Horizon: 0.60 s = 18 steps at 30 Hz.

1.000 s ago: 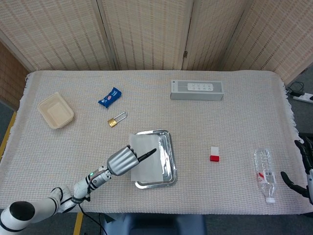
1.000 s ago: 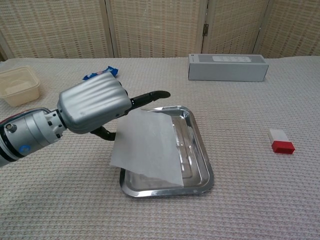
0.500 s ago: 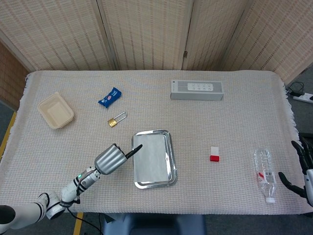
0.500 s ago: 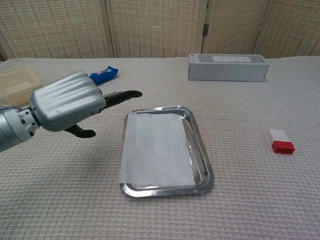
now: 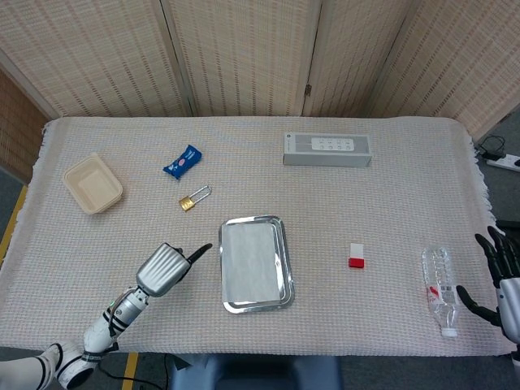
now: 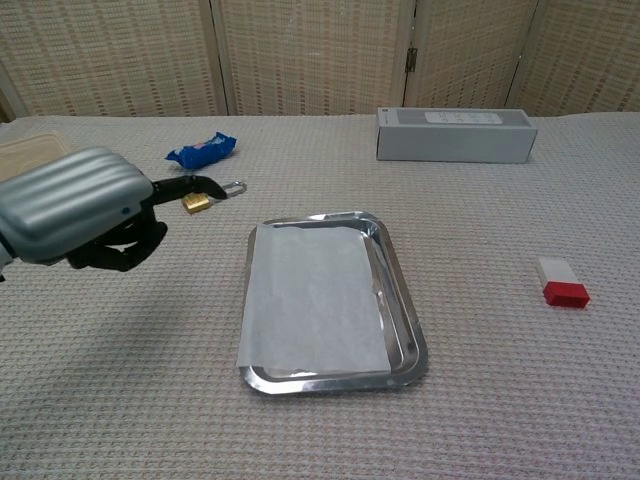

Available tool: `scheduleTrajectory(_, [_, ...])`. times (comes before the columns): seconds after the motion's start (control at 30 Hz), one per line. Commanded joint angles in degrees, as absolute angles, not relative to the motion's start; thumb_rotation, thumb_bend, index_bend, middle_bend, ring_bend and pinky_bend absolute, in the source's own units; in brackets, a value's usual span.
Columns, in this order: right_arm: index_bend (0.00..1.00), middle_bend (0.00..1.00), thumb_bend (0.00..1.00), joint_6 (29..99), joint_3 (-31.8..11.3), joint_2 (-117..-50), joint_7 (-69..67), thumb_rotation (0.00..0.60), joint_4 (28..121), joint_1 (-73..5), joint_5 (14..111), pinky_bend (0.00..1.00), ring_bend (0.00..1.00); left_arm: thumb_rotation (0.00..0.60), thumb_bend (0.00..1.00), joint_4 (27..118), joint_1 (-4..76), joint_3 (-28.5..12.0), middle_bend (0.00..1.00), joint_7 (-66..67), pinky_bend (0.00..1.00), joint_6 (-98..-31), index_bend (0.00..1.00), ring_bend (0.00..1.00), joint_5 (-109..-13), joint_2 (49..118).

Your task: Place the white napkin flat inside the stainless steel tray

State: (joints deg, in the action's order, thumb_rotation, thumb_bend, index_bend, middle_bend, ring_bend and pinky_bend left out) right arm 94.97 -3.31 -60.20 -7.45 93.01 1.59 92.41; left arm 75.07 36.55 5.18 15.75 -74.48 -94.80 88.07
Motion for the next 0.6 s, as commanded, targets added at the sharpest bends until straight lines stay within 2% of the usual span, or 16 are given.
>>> scheduleTrajectory(0.03, [0.0,0.0,0.33,94.56,-3.15,-60.31,-7.22,0.6,93.11,1.42,92.48,0.0,0.0,0.6,1.0,80.47,38.62,7.59,1.0,10.91,1.0,-65.48,0.26,0.93,-93.7,83.95])
scheduleTrajectory(0.17, [0.0,0.0,0.33,94.17,-3.3,-60.32,-7.17,0.6,93.15,1.23,92.02,0.0,0.0,0.6,1.0,80.96,40.44,8.43,1.0,8.37,1.0,-61.82,0.25,0.98,-95.53,83.91])
scheduleTrajectory(0.37, [0.0,0.0,0.33,93.87,-3.3,-60.22,-7.42,0.6,93.14,1.13,91.74,0.0,0.0,0.6,1.0,78.69,41.74,7.87,1.0,6.28,1.0,-59.56,0.21,0.99,-96.79,86.44])
scheduleTrajectory(0.6, [0.0,0.0,0.33,93.95,-3.17,-60.04,-7.9,0.6,93.22,1.21,91.8,0.0,0.0,0.6,1.0,76.13,42.22,7.51,1.0,4.33,1.0,-57.54,0.22,1.0,-96.57,88.44])
